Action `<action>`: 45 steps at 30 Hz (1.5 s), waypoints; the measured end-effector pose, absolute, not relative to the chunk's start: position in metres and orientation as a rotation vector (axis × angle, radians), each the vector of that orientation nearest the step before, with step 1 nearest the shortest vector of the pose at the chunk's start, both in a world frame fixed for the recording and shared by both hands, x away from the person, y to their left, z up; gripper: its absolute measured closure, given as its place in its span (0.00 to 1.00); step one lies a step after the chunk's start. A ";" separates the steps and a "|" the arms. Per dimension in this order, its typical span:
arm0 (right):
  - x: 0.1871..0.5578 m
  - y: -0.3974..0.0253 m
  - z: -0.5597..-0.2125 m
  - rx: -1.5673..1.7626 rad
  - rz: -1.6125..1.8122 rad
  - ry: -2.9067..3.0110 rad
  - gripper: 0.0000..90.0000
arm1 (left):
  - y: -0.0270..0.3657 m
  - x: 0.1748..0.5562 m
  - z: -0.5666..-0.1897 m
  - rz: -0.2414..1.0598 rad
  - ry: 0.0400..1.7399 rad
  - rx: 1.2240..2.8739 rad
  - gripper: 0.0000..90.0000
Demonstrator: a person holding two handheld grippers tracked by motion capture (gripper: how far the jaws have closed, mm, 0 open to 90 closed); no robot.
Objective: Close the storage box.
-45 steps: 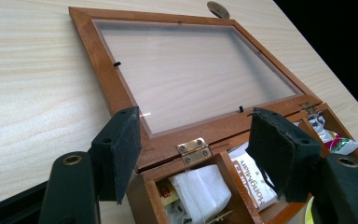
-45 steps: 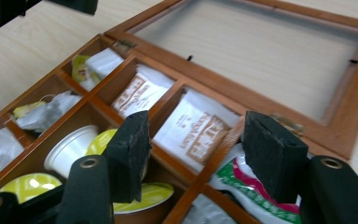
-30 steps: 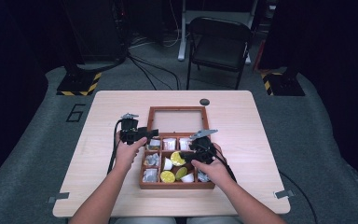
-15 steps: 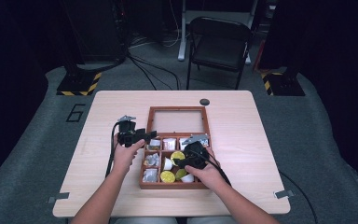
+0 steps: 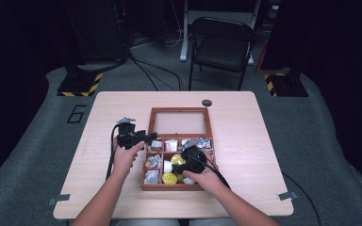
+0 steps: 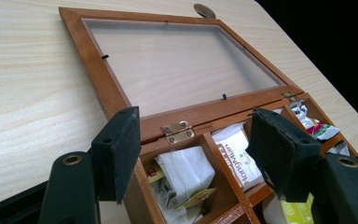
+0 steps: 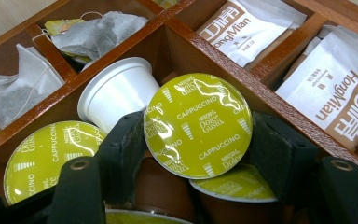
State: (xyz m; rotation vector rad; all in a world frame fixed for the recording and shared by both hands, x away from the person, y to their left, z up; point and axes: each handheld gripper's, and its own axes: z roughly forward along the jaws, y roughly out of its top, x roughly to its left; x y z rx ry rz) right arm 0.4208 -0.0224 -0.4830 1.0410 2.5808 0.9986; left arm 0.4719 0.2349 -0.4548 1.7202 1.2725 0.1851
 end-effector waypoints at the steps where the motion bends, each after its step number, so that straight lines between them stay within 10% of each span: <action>1: 0.421 -0.022 -0.483 1.035 0.994 2.582 0.40 | 0.235 0.472 -0.455 0.181 1.273 1.721 0.38; 45: 0.420 -0.029 -0.439 0.981 1.024 2.583 0.41 | 0.242 0.467 -0.455 0.189 1.301 1.683 0.38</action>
